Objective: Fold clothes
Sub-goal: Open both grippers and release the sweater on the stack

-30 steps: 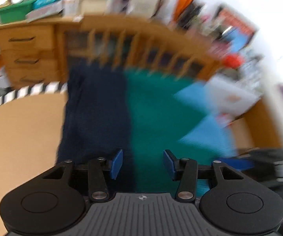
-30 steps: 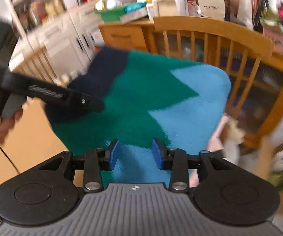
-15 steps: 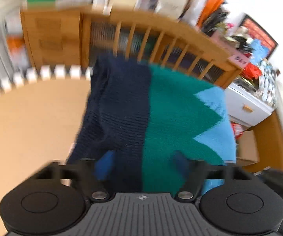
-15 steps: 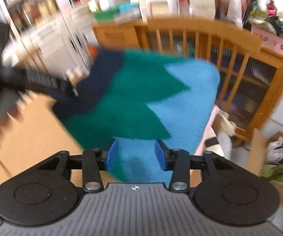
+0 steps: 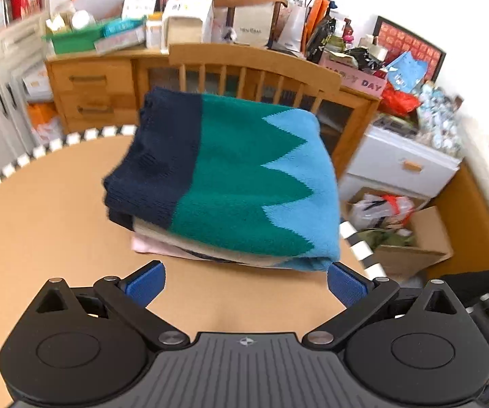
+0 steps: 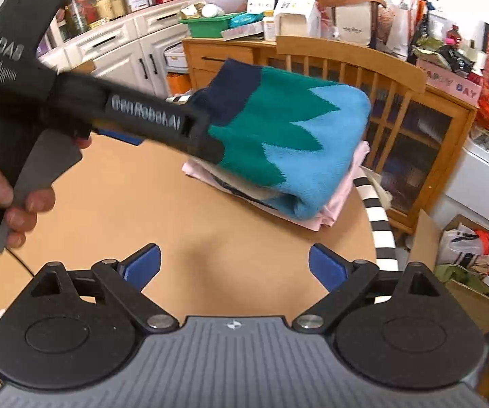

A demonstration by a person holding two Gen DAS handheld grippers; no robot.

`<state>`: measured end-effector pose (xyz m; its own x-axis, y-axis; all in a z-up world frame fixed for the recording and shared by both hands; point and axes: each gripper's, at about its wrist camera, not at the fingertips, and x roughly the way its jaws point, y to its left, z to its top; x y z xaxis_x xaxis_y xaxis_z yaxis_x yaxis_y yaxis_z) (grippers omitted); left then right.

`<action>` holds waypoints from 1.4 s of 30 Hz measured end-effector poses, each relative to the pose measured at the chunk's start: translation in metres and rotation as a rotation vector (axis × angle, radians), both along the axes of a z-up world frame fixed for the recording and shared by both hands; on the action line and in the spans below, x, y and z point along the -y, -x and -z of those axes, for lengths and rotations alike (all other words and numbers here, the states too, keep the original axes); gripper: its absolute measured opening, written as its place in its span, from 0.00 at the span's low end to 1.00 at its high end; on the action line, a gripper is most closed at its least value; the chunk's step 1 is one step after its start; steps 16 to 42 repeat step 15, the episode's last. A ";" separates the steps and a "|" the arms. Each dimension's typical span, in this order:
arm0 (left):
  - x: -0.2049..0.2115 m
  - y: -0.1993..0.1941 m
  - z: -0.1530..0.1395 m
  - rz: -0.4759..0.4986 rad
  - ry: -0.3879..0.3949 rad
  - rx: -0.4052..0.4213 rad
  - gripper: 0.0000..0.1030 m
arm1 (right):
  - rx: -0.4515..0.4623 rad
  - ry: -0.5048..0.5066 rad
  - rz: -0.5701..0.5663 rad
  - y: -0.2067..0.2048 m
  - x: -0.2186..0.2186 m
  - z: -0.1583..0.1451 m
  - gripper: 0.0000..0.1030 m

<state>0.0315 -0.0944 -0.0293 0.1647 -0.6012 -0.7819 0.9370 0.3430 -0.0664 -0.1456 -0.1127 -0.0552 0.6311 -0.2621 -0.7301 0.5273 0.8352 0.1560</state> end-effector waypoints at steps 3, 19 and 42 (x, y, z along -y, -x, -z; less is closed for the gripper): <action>-0.004 0.010 -0.005 0.009 0.010 0.030 1.00 | 0.019 -0.012 0.017 0.002 0.001 -0.005 0.95; -0.006 0.007 -0.010 -0.014 0.041 -0.079 1.00 | 0.016 0.029 0.001 0.011 -0.013 -0.013 0.95; -0.006 0.007 -0.010 -0.014 0.041 -0.079 1.00 | 0.016 0.029 0.001 0.011 -0.013 -0.013 0.95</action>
